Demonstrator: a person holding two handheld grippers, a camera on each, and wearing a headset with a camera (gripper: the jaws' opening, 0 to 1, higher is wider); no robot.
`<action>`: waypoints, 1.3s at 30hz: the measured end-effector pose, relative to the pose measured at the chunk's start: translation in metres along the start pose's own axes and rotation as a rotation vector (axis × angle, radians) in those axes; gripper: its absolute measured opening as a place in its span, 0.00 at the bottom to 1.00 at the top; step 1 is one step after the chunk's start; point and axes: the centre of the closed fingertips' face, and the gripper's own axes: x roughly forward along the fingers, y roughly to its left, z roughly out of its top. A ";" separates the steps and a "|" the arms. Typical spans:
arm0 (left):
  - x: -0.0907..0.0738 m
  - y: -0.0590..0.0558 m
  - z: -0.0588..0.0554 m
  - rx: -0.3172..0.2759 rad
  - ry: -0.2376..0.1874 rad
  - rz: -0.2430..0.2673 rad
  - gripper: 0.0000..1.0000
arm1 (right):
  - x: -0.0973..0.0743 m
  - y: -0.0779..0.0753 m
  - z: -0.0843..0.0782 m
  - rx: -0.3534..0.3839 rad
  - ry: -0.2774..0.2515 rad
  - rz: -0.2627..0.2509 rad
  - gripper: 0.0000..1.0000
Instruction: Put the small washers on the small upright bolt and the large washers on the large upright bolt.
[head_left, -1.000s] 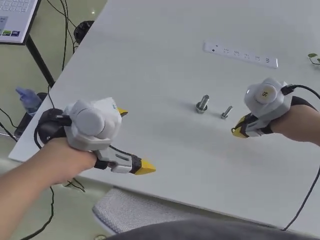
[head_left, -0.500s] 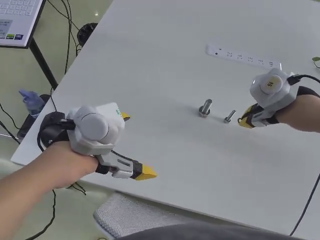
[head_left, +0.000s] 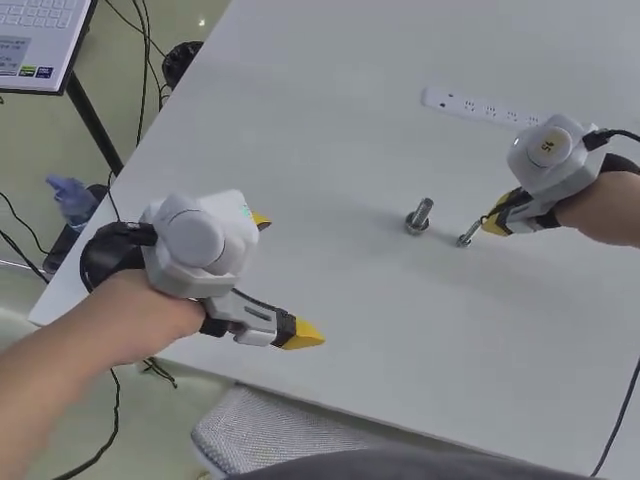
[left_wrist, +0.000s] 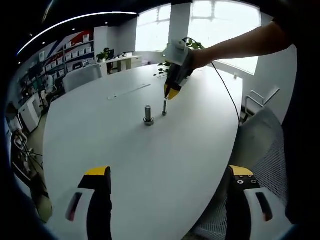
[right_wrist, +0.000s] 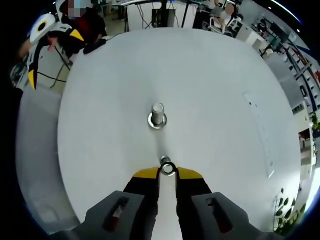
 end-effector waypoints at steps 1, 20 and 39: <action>0.001 0.000 -0.002 0.008 0.007 0.000 0.96 | 0.001 0.000 0.001 -0.003 0.001 -0.001 0.12; 0.003 0.005 -0.014 -0.017 0.033 -0.013 0.91 | 0.018 -0.002 -0.004 -0.010 0.037 0.019 0.12; -0.004 0.002 -0.022 -0.084 0.008 -0.002 0.90 | 0.051 0.001 -0.012 -0.034 0.080 0.040 0.13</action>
